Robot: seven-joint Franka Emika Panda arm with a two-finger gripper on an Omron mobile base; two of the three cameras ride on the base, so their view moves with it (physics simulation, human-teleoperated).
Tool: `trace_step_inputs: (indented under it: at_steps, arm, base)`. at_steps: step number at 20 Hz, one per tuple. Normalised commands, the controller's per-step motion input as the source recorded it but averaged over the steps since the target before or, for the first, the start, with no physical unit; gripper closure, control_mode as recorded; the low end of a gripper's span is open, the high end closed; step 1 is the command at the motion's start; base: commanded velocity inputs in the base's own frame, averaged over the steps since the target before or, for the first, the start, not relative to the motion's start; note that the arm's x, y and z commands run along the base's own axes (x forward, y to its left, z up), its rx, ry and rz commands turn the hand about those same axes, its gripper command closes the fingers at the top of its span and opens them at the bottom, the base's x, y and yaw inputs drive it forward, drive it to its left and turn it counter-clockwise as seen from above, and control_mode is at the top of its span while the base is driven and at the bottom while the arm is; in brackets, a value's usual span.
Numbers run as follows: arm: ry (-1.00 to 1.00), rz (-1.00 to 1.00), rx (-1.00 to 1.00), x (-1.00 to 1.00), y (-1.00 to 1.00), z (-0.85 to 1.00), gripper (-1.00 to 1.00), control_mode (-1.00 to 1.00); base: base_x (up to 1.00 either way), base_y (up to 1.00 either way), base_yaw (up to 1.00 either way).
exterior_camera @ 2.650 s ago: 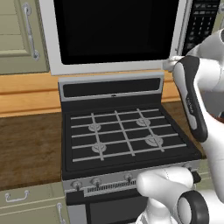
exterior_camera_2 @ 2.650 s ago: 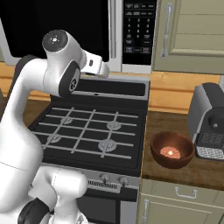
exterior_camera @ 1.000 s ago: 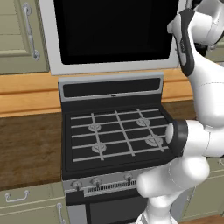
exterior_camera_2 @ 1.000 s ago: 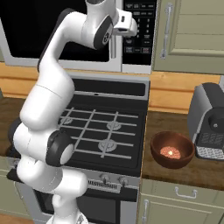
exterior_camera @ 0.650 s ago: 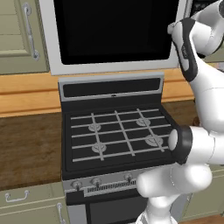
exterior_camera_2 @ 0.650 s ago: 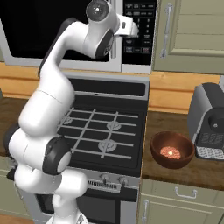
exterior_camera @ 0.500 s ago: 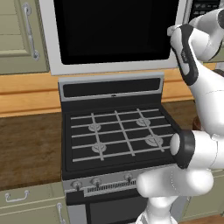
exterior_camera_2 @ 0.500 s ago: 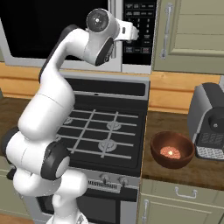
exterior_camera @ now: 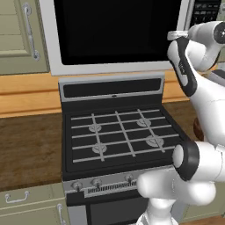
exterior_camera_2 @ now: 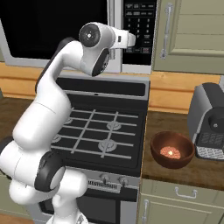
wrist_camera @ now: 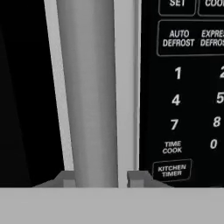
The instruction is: Open the microwave, place the bowl with waffle inside the microwave, then close the microwave door and turn it on.
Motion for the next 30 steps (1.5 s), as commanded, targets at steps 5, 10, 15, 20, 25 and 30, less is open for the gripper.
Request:
trace_step_inputs:
  at_steps: [5,10,15,20,25,30]
  arm:
    - [0.00,-0.13,0.00,-0.93,0.00,0.00,1.00,-1.00]
    - [0.00,-0.20,0.00,-1.00,0.12,-0.16,1.00,-1.00]
    - [0.00,-0.06,-0.01,-1.00,0.43,-0.09,1.00,-1.00]
    - [0.00,-0.06,0.00,-1.00,0.46,-0.01,1.00,-1.00]
    - [0.00,-0.05,0.00,-1.00,0.59,-0.14,1.00,-1.00]
    - [0.00,-0.02,0.00,-1.00,0.68,-0.23,1.00,-1.00]
  base:
    - [0.00,0.00,0.00]
    - [0.00,0.00,0.00]
    - [0.00,0.00,0.00]
    - [0.00,0.00,0.00]
    - [0.00,0.00,0.00]
    - [0.00,0.00,0.00]
